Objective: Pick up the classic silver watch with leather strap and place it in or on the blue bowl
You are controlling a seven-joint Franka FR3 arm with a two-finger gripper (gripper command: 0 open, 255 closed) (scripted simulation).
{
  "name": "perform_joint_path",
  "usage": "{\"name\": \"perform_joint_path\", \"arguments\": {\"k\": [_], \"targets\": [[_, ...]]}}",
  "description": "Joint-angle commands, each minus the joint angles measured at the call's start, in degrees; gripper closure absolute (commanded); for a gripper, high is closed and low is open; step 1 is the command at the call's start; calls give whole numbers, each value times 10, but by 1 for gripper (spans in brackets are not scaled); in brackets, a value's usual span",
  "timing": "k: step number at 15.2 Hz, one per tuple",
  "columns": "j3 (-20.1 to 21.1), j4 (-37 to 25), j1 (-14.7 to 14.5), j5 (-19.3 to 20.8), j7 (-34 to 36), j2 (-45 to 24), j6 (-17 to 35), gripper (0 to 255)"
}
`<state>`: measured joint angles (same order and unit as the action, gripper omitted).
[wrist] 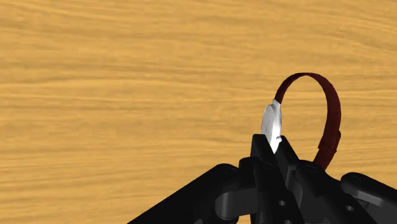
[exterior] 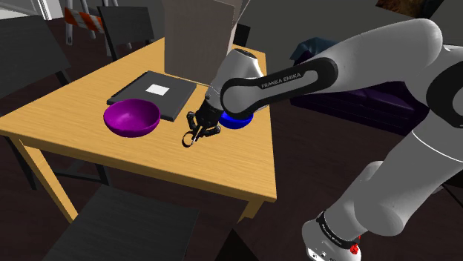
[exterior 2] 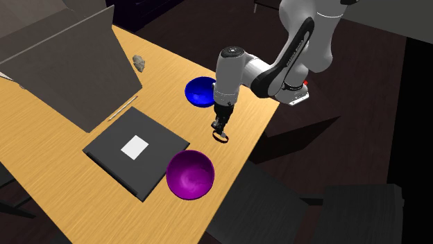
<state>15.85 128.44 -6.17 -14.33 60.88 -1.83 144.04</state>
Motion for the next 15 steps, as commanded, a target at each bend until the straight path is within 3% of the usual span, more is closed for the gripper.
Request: {"name": "perform_joint_path", "arguments": {"k": [1, 15], "targets": [[0, -3, 0, 0, 1, 5, -7, 255], [-5, -59, 5, 6, 17, 56, -113, 255]]}}
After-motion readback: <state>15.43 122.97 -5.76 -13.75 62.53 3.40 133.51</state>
